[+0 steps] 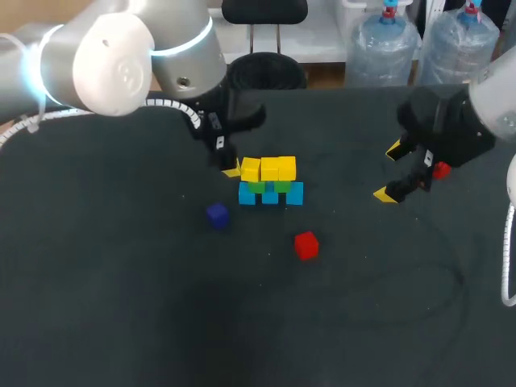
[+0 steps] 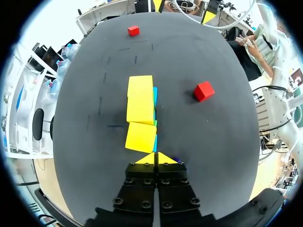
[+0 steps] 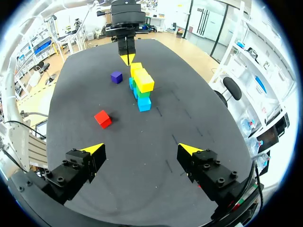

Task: Place the blue cubes, place green cubes on the blue cubes, place the yellow cubes on the green cubes, then place the red cubes on the yellow cubes, and place purple cube on the red cubes.

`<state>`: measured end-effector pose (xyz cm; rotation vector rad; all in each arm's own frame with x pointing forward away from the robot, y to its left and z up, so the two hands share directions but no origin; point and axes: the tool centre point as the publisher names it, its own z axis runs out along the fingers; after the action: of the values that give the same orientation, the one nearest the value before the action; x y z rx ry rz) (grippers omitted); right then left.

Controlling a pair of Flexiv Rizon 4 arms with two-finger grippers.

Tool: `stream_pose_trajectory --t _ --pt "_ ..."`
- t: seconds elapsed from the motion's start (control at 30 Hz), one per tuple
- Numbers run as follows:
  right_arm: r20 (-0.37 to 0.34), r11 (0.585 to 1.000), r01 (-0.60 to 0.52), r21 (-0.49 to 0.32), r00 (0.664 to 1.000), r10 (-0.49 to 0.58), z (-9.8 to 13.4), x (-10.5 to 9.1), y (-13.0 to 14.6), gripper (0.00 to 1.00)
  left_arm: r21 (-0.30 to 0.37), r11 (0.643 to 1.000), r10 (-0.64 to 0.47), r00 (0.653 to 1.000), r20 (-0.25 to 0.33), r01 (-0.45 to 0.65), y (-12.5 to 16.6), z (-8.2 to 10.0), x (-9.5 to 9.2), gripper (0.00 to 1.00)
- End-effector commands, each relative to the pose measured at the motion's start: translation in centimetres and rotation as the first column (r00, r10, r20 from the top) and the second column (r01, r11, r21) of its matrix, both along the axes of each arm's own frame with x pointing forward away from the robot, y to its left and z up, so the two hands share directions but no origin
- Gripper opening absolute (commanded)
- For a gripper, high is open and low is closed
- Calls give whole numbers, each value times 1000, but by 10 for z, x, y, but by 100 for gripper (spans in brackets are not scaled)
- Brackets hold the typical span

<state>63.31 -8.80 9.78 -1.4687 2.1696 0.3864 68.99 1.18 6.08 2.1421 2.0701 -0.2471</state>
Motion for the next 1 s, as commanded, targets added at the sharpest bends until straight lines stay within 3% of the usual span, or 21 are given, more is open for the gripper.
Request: stream_pose_trajectory --t 0.03,1.0 --pt "-1 1000 -2 2 1000 2 -1 1 0 100 2 1000 -2 1000 -3 2 -1 0 2 0" --pt "-1 1000 -2 2 1000 2 -1 1 0 100 1 1000 0 1000 -6 0 -2 0 2 0"
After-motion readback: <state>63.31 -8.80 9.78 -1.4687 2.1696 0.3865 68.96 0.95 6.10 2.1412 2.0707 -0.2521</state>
